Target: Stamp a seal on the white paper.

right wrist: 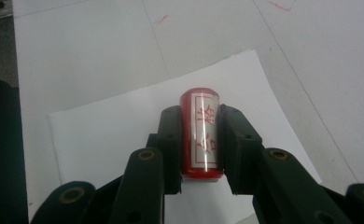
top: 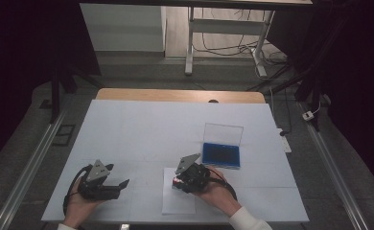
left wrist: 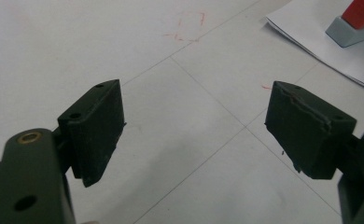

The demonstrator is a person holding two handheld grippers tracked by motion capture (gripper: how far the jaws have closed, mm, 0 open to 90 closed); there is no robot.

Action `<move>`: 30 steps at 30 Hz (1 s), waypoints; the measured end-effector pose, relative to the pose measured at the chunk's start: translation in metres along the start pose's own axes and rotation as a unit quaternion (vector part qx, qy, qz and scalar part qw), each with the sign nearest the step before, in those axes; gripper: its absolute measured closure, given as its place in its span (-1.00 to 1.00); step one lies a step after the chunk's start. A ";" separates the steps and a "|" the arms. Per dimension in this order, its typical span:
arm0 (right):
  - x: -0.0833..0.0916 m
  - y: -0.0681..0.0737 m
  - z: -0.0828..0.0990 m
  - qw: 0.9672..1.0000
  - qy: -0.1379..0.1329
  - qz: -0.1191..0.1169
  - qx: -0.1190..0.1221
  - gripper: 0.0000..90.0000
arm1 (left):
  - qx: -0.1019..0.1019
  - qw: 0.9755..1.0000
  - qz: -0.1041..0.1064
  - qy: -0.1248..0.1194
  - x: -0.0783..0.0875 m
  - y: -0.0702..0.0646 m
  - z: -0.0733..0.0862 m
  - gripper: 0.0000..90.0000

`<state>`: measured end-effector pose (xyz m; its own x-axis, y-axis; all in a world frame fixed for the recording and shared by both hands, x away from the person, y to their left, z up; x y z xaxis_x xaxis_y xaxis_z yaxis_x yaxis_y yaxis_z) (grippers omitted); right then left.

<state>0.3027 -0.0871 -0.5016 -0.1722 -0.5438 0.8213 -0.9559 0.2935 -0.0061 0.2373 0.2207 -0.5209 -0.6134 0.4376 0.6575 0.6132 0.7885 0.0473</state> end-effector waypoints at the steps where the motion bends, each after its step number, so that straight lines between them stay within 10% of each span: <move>1: 0.001 0.000 -0.001 1.000 0.003 0.001 0.003 0.56 | 0.000 1.000 0.000 -0.001 0.000 0.000 0.000 -0.56; 30: 0.041 -0.014 -0.002 0.997 -0.078 0.001 -0.026 0.55 | -0.001 1.000 -0.002 -0.001 -0.001 0.000 0.000 -0.56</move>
<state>0.3095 -0.1116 -0.4668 -0.2120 -0.6584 0.7222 -0.9431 0.3316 0.0254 0.2378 0.2209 -0.5218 -0.6169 0.4354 0.6556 0.6117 0.7894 0.0514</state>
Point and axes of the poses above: each handheld gripper's, and its own axes: x roughly backward along the jaws, z roughly out of its underside, y roughly to its left, the point moved 1 cm from there along -x, roughly forward along the jaws, and after that the axes turned 3 degrees about -x, right-handed, at the moved point
